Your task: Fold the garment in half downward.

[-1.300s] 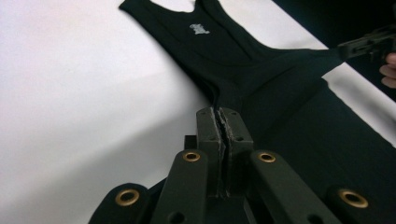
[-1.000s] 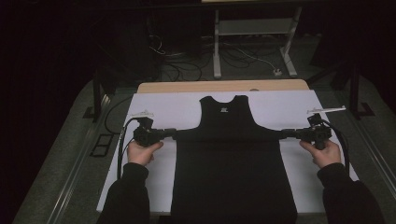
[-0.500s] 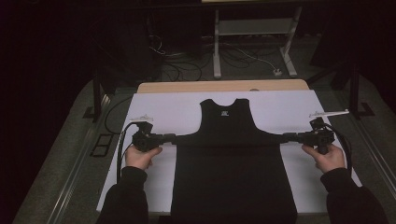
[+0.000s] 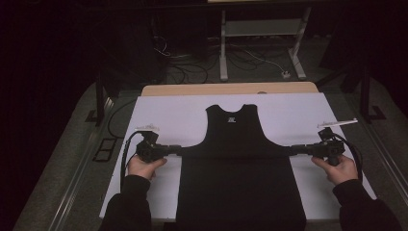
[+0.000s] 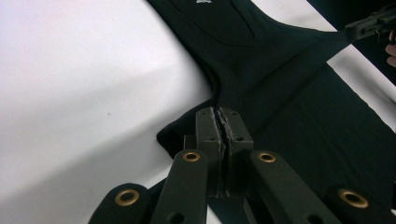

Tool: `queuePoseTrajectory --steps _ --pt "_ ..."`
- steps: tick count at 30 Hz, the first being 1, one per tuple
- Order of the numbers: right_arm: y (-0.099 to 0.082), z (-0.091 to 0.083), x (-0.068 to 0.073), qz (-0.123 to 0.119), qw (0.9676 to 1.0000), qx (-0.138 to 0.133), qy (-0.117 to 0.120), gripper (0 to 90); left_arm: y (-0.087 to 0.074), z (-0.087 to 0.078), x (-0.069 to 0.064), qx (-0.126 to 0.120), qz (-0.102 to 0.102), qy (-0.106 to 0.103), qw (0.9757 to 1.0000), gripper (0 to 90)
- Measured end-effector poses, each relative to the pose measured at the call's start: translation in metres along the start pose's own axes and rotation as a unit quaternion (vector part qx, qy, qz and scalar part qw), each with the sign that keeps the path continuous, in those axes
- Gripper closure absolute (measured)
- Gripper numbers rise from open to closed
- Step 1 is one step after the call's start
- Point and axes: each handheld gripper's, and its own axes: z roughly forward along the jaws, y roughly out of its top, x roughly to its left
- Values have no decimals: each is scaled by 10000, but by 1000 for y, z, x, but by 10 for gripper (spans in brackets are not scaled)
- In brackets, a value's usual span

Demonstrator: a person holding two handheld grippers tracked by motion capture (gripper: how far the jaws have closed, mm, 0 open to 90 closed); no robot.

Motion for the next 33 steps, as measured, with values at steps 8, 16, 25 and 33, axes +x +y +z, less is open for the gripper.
queuePoseTrajectory --steps 8,16,25,33 --pt "-8 -1 2 34 9999 149 51 836 -4 -1 -1 123 -42 -14 9999 866" --pt "-14 -1 6 36 9996 269 88 836 -9 -2 -3 219 10 -64 9997 865" --pt "-22 -4 11 73 9990 395 183 836 -15 -4 -7 308 -33 -70 9995 866" --pt "-27 -3 11 112 9985 505 182 835 -18 -3 -9 446 -11 -90 9990 866"
